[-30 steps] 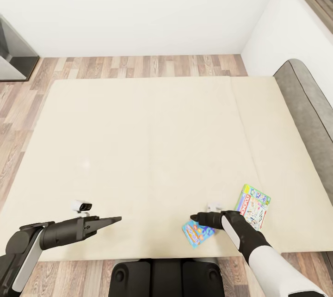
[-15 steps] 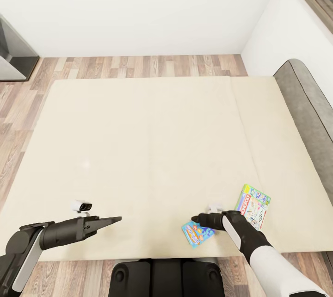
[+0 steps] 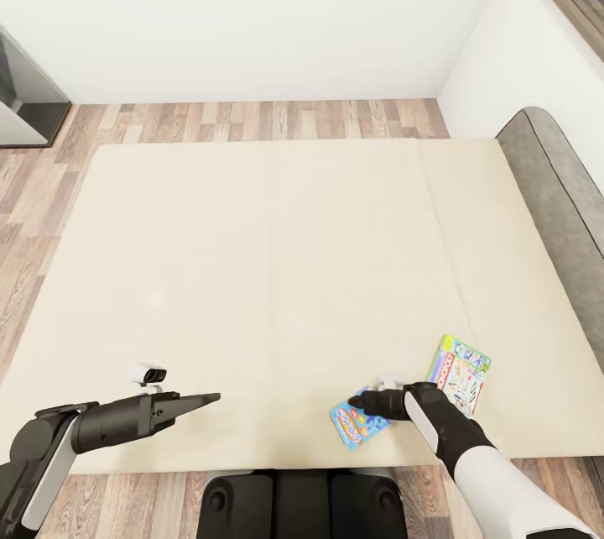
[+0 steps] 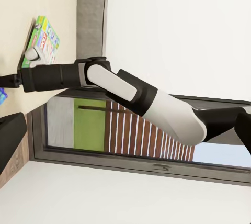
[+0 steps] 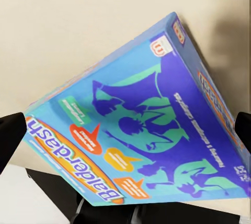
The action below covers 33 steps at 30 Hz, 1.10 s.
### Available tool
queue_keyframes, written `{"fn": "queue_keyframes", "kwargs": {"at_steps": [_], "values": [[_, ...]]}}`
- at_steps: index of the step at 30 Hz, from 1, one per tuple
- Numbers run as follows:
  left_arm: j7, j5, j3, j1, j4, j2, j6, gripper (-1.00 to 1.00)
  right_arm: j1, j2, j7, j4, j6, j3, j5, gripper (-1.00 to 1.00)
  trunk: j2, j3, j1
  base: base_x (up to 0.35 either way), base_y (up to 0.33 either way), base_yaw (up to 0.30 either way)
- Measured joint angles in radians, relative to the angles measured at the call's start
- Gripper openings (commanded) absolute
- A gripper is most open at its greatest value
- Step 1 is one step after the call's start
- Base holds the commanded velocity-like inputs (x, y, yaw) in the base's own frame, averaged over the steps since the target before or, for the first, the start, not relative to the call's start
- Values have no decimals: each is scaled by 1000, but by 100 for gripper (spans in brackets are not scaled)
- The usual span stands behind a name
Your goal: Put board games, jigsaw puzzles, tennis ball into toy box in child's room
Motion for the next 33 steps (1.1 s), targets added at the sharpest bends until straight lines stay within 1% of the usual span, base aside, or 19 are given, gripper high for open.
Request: {"fn": "queue_keyframes", "kwargs": {"at_steps": [14,20,22,26,29,33], "values": [[-1,0,0,0,0,1,0,100,0,-4,-2,6,1,3,1,100,0,0,0,0,0,0],[-1,0,0,0,0,2,0,100,0,-5,-2,42,1,1,9,100,0,0,0,0,0,0],[-1,0,0,0,0,2,0,100,0,-5,-2,50,1,1,23,100,0,0,0,0,0,0],[-1,0,0,0,0,2,0,100,0,0,-3,59,1,-1,86,100,0,0,0,0,0,0],[-1,0,0,0,0,1,0,100,0,6,-3,62,1,-2,102,100,0,0,0,0,0,0],[-1,0,0,0,0,1,0,100,0,10,-2,65,1,-2,111,100,0,0,0,0,0,0]]}}
